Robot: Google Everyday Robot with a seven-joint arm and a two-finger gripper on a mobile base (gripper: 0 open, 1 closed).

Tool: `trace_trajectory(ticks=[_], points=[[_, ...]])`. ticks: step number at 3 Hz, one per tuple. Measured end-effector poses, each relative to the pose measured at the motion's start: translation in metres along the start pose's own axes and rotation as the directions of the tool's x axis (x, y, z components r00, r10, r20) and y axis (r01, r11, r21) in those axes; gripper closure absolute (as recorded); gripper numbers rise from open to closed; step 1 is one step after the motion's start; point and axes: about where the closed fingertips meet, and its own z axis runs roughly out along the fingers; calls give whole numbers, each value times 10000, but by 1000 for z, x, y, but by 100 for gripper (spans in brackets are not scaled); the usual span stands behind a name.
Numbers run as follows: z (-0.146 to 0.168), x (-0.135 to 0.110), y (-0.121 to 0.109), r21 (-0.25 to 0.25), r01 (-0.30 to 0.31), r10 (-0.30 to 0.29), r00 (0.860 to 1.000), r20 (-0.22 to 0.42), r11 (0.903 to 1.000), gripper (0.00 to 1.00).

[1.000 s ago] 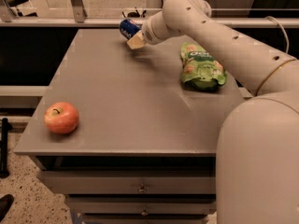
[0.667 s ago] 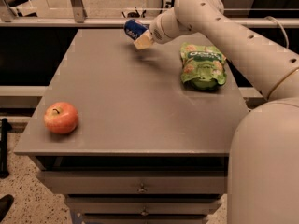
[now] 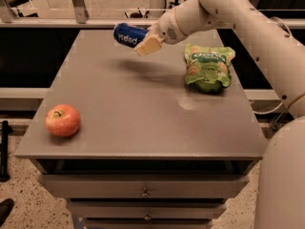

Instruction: Pick pepsi can

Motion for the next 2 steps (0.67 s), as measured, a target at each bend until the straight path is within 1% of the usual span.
trace_trajectory(ticks=[1, 2], points=[[-11, -16, 27, -1009, 421, -347, 9967, 739, 9940, 100], [-11, -18, 32, -1188, 483, -386, 9958, 826, 9917, 100]])
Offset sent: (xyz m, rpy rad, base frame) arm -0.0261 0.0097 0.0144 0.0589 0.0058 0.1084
